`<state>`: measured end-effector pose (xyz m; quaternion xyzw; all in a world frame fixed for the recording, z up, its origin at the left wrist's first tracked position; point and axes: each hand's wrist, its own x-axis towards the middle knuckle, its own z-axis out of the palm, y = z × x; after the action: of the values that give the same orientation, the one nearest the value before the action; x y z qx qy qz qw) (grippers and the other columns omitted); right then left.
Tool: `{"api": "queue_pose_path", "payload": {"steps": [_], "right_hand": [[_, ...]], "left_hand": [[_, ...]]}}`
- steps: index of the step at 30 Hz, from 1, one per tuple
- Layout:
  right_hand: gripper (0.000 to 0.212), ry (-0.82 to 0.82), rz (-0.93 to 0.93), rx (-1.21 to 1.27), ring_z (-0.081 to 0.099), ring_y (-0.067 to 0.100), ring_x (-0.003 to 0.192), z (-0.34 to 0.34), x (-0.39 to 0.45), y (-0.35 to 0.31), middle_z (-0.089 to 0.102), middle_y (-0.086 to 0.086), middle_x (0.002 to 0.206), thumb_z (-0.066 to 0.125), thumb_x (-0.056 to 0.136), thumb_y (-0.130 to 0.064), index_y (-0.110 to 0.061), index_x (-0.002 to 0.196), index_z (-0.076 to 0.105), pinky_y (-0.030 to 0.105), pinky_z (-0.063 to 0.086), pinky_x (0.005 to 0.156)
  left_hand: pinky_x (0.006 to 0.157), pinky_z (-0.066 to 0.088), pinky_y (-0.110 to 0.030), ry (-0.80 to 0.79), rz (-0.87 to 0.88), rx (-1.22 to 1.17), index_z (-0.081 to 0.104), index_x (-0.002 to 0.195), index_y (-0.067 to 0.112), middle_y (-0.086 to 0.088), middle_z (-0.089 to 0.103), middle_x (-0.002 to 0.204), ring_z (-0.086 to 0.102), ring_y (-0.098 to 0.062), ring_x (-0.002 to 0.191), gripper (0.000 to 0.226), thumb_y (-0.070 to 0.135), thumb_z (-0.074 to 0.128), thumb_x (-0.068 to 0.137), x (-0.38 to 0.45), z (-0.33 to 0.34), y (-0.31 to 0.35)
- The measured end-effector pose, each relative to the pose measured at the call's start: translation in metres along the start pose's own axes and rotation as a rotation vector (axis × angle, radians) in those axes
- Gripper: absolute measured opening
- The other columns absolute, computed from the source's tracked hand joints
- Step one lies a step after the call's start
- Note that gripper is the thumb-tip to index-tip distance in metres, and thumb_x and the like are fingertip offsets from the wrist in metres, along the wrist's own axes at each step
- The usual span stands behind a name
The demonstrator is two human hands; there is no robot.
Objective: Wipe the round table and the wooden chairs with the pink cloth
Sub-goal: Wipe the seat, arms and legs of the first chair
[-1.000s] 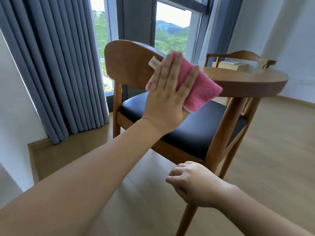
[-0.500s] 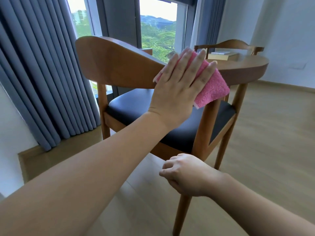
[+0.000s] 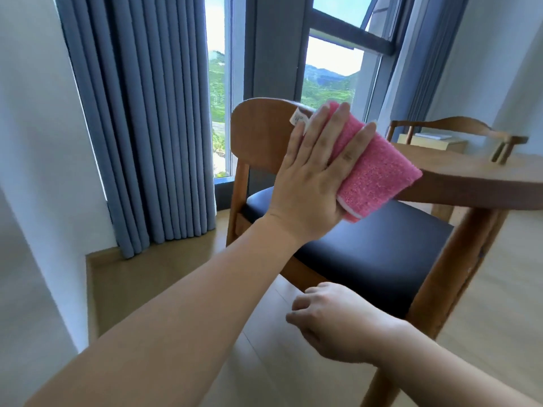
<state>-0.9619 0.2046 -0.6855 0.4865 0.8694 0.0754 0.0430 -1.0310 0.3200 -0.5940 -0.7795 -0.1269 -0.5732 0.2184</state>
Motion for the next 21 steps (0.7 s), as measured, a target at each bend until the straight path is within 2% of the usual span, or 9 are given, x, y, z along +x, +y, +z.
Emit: {"api": "queue_pose_path", "payload": {"steps": [2,6,8,11,14,16,17,19,21], "right_hand": [[0.028,-0.008,0.003,-0.036,0.055,0.021,0.091,-0.005,0.014,0.004,0.06,-0.002,0.099,0.035,0.097,-0.02,-0.018,0.107,0.062,0.036,0.046,0.083],[0.027,-0.061,-0.009,-0.102,0.054,0.023,0.09,-0.009,0.031,0.012,0.06,-0.003,0.097,0.034,0.093,-0.02,-0.019,0.099,0.06,0.034,0.043,0.082],[0.027,-0.099,-0.022,-0.118,0.055,0.024,0.09,-0.011,0.037,0.013,0.06,-0.003,0.097,0.032,0.093,-0.023,-0.02,0.097,0.059,0.035,0.043,0.081],[0.028,-0.163,-0.036,-0.135,0.056,0.023,0.092,-0.012,0.046,0.012,0.06,-0.004,0.101,0.032,0.093,-0.024,-0.022,0.099,0.059,0.036,0.044,0.083],[0.026,-0.223,-0.014,-0.163,0.056,0.024,0.094,-0.019,0.057,0.013,0.061,-0.003,0.102,0.033,0.091,-0.021,-0.021,0.098,0.059,0.036,0.044,0.083],[0.026,-0.265,-0.007,-0.194,0.055,0.025,0.095,-0.024,0.066,0.013,0.06,-0.002,0.102,0.035,0.092,-0.02,-0.02,0.103,0.059,0.036,0.044,0.085],[0.026,-0.292,-0.004,-0.209,0.055,0.025,0.095,-0.026,0.071,0.012,0.06,0.0,0.102,0.036,0.093,-0.019,-0.019,0.104,0.06,0.036,0.044,0.086],[0.025,-0.343,0.003,-0.241,0.056,0.026,0.094,-0.028,0.082,0.013,0.06,0.002,0.101,0.037,0.094,-0.017,-0.017,0.105,0.061,0.037,0.045,0.084],[0.025,-0.375,0.018,-0.271,0.056,0.028,0.094,-0.029,0.091,0.014,0.061,0.004,0.101,0.038,0.094,-0.015,-0.015,0.105,0.061,0.038,0.046,0.083]], "left_hand": [[0.116,0.014,-0.055,0.031,-0.062,-0.044,0.038,0.14,0.006,-0.03,0.034,0.146,0.024,-0.045,0.139,0.08,0.053,0.064,0.081,-0.004,-0.003,-0.019],[0.115,0.014,-0.059,0.079,-0.259,-0.254,0.016,0.142,0.003,-0.032,0.023,0.149,0.015,-0.045,0.142,0.074,0.052,0.04,0.093,-0.012,-0.004,-0.059],[0.114,0.016,-0.06,0.075,-0.363,-0.343,0.017,0.145,-0.007,-0.03,0.02,0.151,0.012,-0.043,0.143,0.075,0.048,0.035,0.096,-0.015,0.0,-0.076],[0.116,0.019,-0.055,0.082,-0.613,-0.621,0.021,0.146,-0.001,-0.022,0.022,0.153,0.017,-0.035,0.144,0.062,0.034,0.037,0.097,-0.016,0.003,-0.107],[0.114,0.031,-0.038,0.094,-0.829,-0.816,0.024,0.148,0.013,-0.007,0.034,0.149,0.033,-0.014,0.138,0.053,0.034,0.034,0.1,-0.014,0.003,-0.133],[0.094,0.04,-0.007,0.114,-0.899,-0.936,0.036,0.139,0.025,0.008,0.048,0.129,0.047,0.016,0.114,0.035,0.028,0.031,0.104,-0.015,0.005,-0.146],[0.08,0.039,0.002,0.123,-0.938,-0.975,0.041,0.131,0.029,0.014,0.051,0.116,0.05,0.022,0.098,0.028,0.026,0.03,0.105,-0.015,0.008,-0.152],[0.068,0.037,0.006,0.12,-1.027,-0.98,0.045,0.127,0.027,0.019,0.051,0.102,0.054,0.017,0.086,0.026,0.029,0.033,0.104,-0.016,0.01,-0.162],[0.076,0.04,-0.001,0.113,-1.127,-1.026,0.048,0.133,0.021,0.016,0.055,0.101,0.055,0.005,0.09,0.037,0.037,0.034,0.102,-0.019,0.015,-0.172]]}}
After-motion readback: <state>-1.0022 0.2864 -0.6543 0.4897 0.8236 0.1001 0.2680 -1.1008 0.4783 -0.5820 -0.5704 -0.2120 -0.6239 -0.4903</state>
